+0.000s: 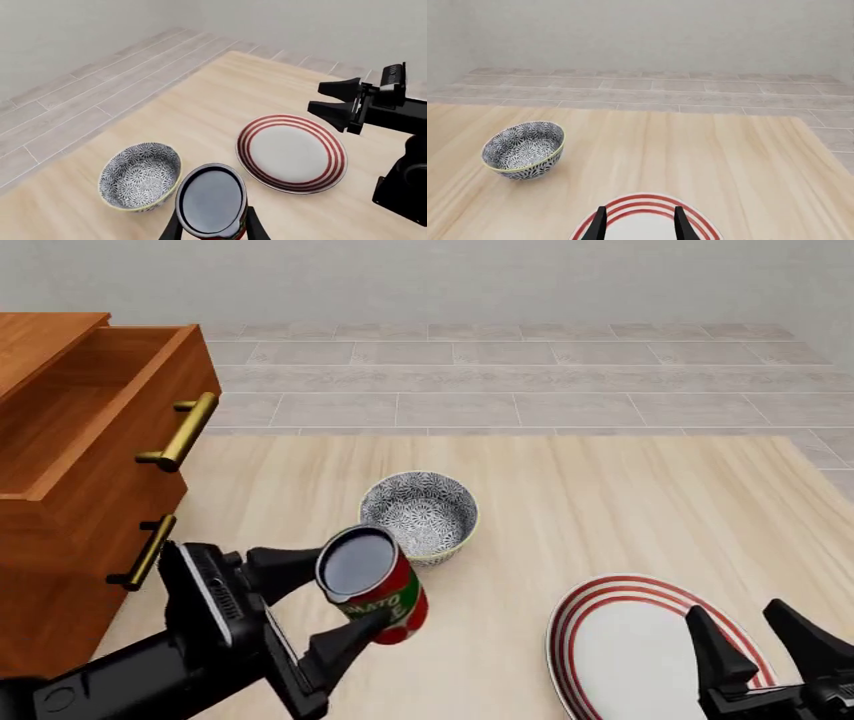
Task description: Put the ketchup in the top drawer of the cabinet.
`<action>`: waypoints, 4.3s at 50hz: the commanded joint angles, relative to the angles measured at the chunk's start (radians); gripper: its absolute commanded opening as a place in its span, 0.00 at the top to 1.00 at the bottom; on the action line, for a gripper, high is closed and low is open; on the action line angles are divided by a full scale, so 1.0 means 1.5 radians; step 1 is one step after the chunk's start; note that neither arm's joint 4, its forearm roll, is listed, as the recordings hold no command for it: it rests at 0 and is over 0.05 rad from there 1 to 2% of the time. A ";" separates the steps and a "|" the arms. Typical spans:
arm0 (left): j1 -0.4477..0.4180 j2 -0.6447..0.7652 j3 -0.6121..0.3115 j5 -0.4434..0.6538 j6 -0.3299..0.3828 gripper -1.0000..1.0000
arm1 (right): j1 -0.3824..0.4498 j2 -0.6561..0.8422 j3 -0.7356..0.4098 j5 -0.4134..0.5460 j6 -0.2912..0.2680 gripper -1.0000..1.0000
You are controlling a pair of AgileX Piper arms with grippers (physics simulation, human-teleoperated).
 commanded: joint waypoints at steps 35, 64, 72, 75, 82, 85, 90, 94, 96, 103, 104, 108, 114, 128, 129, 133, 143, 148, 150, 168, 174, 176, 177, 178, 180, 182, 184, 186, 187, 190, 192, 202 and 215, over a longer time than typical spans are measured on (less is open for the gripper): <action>0.206 -0.296 -0.097 0.385 0.051 1.00 | -0.007 0.011 0.000 -0.009 -0.029 0.00; 0.279 -0.322 -0.300 0.641 0.058 1.00 | -0.009 -0.004 0.000 0.014 -0.018 0.00; 0.318 -0.304 -0.350 0.682 0.078 1.00 | -0.011 -0.018 0.000 0.024 -0.016 0.00; 0.341 -0.309 -0.359 0.690 0.095 1.00 | -0.010 -0.015 0.000 0.022 -0.017 0.00; 0.361 -0.305 -0.386 0.716 0.096 1.00 | -0.008 -0.005 0.000 0.013 -0.016 0.00; 0.378 -0.301 -0.394 0.720 0.115 1.00 | -0.009 -0.006 0.000 0.014 -0.017 0.00; 0.401 -0.303 -0.377 0.727 0.143 1.00 | -0.011 -0.010 0.000 0.018 -0.016 0.00; 0.409 -0.285 -0.409 0.740 0.138 1.00 | -0.011 0.003 0.000 0.008 -0.016 0.00; 0.417 -0.274 -0.434 0.747 0.142 1.00 | -0.010 0.011 0.000 0.000 -0.018 0.00; 0.424 -0.240 -0.483 0.780 0.157 1.00 | -0.008 0.006 0.000 0.004 -0.012 0.00; 0.424 -0.240 -0.483 0.780 0.157 1.00 | -0.008 0.007 0.000 0.003 -0.012 0.00; 0.425 -0.221 -0.509 0.789 0.138 1.00 | -0.008 0.004 0.000 0.005 -0.011 0.00; 0.439 -0.212 -0.512 0.780 0.145 1.00 | -0.008 -0.006 0.000 0.016 -0.013 0.00; 0.491 -0.145 -0.576 0.775 0.139 1.00 | -0.008 0.003 0.000 0.009 -0.014 0.00; 0.491 -0.145 -0.576 0.775 0.139 1.00 | -0.008 0.004 0.000 0.009 -0.014 0.00; 0.509 -0.132 -0.569 0.757 0.143 1.00 | -0.008 0.021 0.000 -0.005 -0.015 0.00; 0.545 -0.101 -0.570 0.726 0.161 1.00 | -0.005 0.034 0.000 -0.018 -0.017 0.00; 0.565 -0.090 -0.558 0.709 0.163 1.00 | -0.004 0.029 0.000 -0.013 -0.018 0.00; 0.573 -0.087 -0.550 0.700 0.166 1.00 | -0.003 0.026 0.000 -0.010 -0.018 0.00; 0.630 -0.052 -0.538 0.660 0.183 1.00 | -0.001 0.049 0.000 -0.030 -0.020 0.00; 0.653 -0.036 -0.529 0.640 0.191 1.00 | -0.003 0.062 0.000 -0.042 -0.020 0.00; 0.660 -0.031 -0.529 0.634 0.192 1.00 | -0.003 0.060 0.000 -0.040 -0.020 0.00; 0.660 -0.031 -0.529 0.634 0.192 1.00 | -0.003 0.060 0.000 -0.039 -0.020 0.00; 0.667 -0.023 -0.529 0.628 0.190 1.00 | -0.002 0.059 0.000 -0.038 -0.020 0.00; 0.671 -0.021 -0.526 0.624 0.192 1.00 | -0.002 0.059 0.000 -0.037 -0.020 0.00; 0.676 -0.016 -0.523 0.619 0.192 1.00 | -0.001 0.061 0.000 -0.038 -0.021 0.00; 0.683 -0.010 -0.517 0.609 0.192 1.00 | -0.001 0.055 0.000 -0.033 -0.021 0.00; 0.690 -0.004 -0.510 0.598 0.195 1.00 | -0.002 0.052 0.000 -0.029 -0.020 0.00; 0.692 -0.001 -0.508 0.594 0.195 1.00 | -0.001 0.052 0.000 -0.029 -0.020 0.00; 0.702 0.010 -0.499 0.579 0.197 1.00 | -0.001 0.056 0.000 -0.032 -0.021 0.00; 0.703 0.013 -0.498 0.576 0.196 1.00 | 0.000 0.056 0.000 -0.032 -0.021 0.00; 0.727 0.054 -0.510 0.559 0.199 1.00 | 0.000 0.053 0.000 -0.030 -0.021 0.00; 0.710 0.064 -0.481 0.558 0.202 1.00 | 0.001 0.058 0.000 -0.032 -0.022 0.00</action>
